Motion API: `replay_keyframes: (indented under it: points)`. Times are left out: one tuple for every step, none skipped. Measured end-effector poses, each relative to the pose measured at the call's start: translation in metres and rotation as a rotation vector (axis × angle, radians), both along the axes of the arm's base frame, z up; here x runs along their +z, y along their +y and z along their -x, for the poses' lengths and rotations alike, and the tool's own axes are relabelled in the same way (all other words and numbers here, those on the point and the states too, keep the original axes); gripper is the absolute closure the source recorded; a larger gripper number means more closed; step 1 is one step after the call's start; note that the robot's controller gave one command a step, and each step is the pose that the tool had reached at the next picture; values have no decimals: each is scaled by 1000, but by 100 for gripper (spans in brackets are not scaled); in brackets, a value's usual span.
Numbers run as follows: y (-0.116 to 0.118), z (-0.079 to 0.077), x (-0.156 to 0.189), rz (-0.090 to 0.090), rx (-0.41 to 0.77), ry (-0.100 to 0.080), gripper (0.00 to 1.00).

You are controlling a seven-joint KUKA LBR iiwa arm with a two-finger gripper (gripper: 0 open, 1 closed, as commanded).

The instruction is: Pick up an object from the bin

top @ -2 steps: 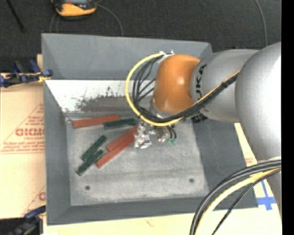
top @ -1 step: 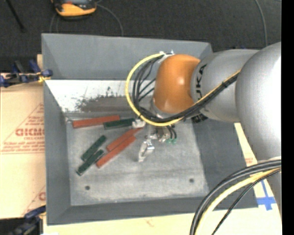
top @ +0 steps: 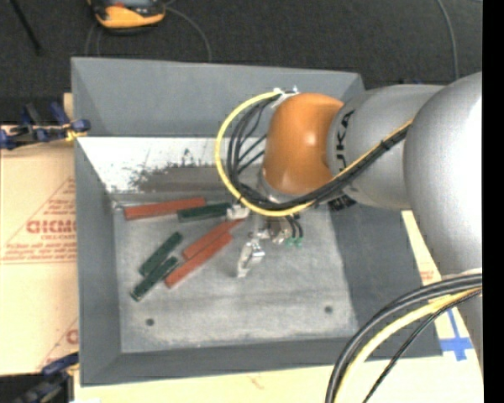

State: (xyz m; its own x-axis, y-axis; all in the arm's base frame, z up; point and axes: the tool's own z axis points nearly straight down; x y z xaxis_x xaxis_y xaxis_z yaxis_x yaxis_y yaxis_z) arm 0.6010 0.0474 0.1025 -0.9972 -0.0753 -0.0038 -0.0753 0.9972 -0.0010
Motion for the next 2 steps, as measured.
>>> replay_keyframes:
  points:
    - [27, -26, -22, 4, 172, 4, 100]
    - [27, -26, -22, 4, 172, 4, 100]
